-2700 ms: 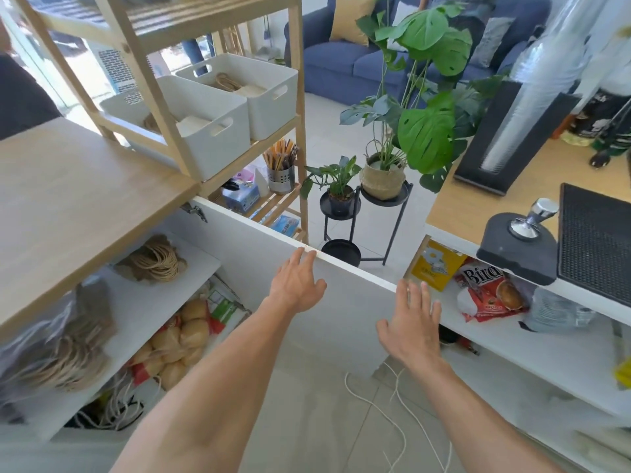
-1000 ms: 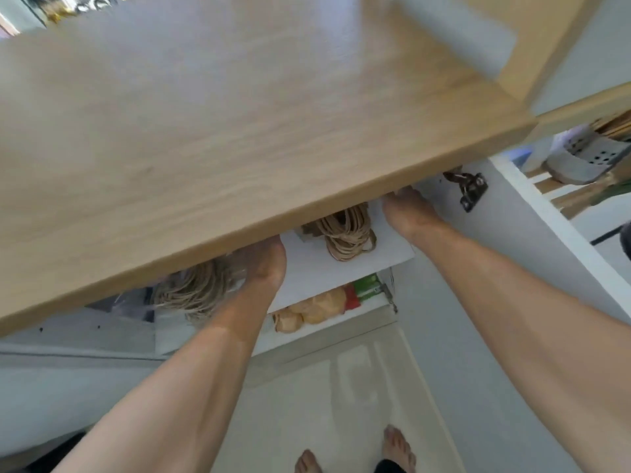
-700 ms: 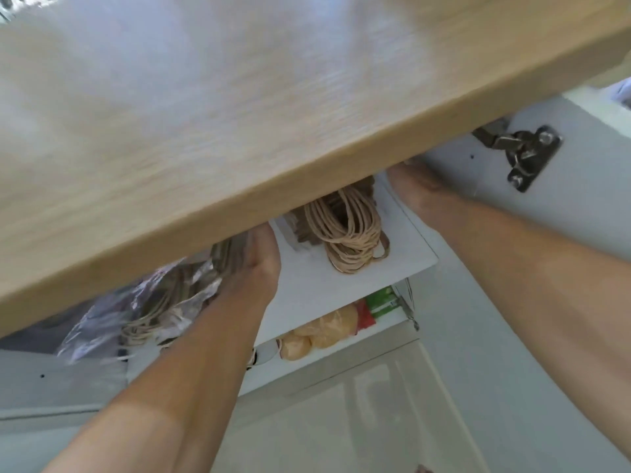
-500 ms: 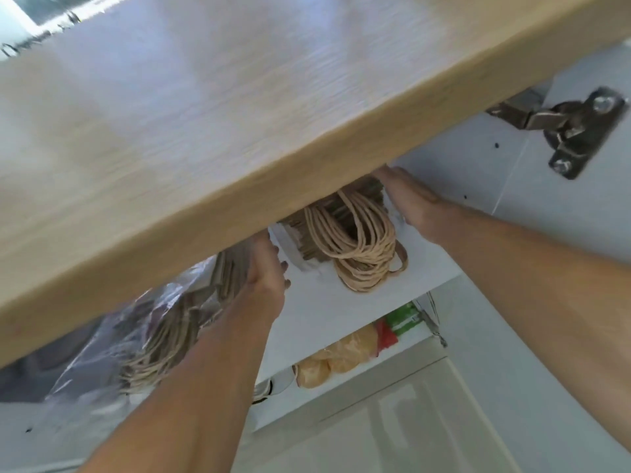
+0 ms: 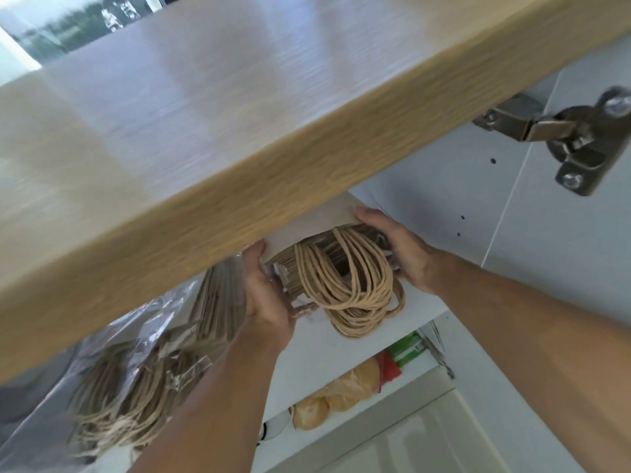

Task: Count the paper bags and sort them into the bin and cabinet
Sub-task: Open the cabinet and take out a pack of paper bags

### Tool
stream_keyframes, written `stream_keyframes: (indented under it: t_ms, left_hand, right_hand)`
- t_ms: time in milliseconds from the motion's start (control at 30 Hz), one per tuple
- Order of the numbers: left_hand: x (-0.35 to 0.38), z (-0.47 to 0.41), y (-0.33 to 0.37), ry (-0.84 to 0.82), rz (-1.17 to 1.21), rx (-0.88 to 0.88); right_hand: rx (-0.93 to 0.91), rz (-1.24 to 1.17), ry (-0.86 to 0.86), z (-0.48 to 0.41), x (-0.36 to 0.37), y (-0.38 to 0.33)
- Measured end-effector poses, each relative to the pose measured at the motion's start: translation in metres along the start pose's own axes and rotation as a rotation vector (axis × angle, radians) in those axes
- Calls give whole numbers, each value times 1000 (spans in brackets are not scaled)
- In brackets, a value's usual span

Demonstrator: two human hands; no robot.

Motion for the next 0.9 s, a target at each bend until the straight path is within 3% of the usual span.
stream_keyframes:
  t_ms: [167, 300, 533, 900]
  left_hand:
    - [3, 7, -5, -41, 44, 35]
    - [3, 25, -6, 86, 23, 25]
    - [2, 74, -11, 152, 73, -1]
    - [-17, 163, -21, 103, 95, -124]
  right_hand:
    - [17, -64, 31, 9, 4, 7]
    - [49, -73, 42, 29, 9, 8]
    - [140, -91, 76, 81, 26, 5]
    - [206, -203, 207, 169, 58, 26]
Point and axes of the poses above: each hand's wrist, its own z-axis away from the middle knuckle, its own x-axis out of the palm, y = z × x, the point moved 1 cm from there along -z, towards the middle knuckle, and after that the axes turned 15 degrees about z, right-handed, at the moved point
